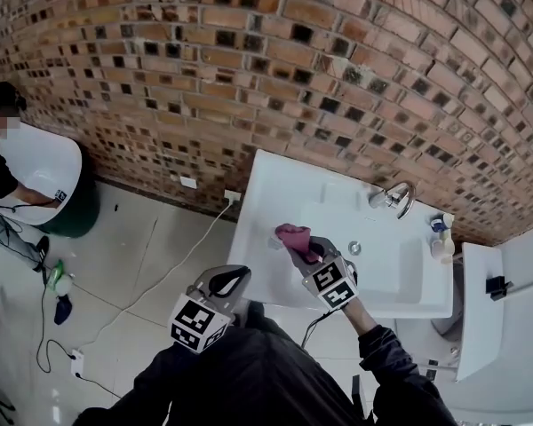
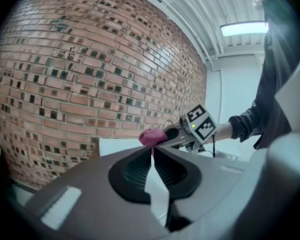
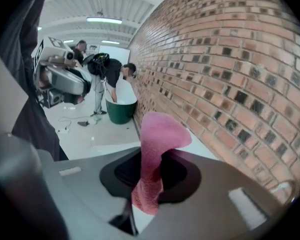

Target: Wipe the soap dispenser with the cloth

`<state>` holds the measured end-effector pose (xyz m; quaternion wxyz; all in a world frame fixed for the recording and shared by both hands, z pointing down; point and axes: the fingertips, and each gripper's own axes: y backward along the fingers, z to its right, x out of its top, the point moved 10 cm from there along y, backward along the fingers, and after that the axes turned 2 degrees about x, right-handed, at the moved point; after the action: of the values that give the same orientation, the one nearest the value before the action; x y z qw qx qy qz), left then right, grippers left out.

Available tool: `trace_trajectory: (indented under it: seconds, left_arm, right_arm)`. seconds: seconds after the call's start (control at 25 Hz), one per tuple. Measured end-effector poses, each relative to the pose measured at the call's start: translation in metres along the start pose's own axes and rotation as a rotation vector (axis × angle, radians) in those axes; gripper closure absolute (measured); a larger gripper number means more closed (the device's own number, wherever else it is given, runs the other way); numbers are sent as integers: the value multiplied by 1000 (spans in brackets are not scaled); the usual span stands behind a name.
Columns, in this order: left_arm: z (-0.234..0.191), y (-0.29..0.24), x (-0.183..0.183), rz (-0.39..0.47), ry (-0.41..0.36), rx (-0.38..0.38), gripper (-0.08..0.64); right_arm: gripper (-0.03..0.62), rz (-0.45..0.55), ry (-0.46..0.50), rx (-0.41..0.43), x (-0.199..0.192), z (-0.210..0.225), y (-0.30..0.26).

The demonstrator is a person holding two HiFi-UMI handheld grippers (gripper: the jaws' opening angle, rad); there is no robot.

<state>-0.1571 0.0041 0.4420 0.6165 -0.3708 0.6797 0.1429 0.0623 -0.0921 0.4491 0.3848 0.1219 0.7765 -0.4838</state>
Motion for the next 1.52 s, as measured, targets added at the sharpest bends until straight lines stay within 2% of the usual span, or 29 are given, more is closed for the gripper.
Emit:
trace_trajectory:
  seconds: [0.08, 0.16, 0.32, 0.56, 0.76, 0.96, 1.04, 1.2, 1.32, 1.52]
  left_arm:
    - [-3, 0, -1, -13, -1, 12, 545]
    - [-5, 0, -3, -33, -1, 23, 543]
    - [-3, 1, -4, -75, -12, 21, 535]
    - [-4, 10, -6, -120, -29, 36, 535]
    - [-6, 18, -7, -129, -25, 68, 535]
    - [-10, 22, -5, -121, -20, 87, 535]
    - [-11, 25, -4, -116, -22, 92, 535]
    - [-13, 23, -7, -123, -8, 88, 535]
    - [-13, 20, -7, -122, -6, 75, 535]
    - [-13, 12, -6, -117, -9, 53, 535]
  right_arm:
    - [520, 54, -104, -6, -18, -14, 3]
    - [520, 69, -164, -26, -38, -26, -3]
    - [520, 78, -235, -79, -61, -36, -26]
    - [520, 63, -329, -86, -69, -36, -63]
    - [520, 27, -427, -47, -71, -38, -86]
    - [520, -82, -644, 44, -95, -41, -116]
    - [520, -100, -690, 72, -99, -45, -122]
    - [520, -104, -708, 106, -95, -48, -125]
    - [520, -43, -679, 104, -87, -46, -113]
    - [520, 82, -484, 78, -70, -41, -71]
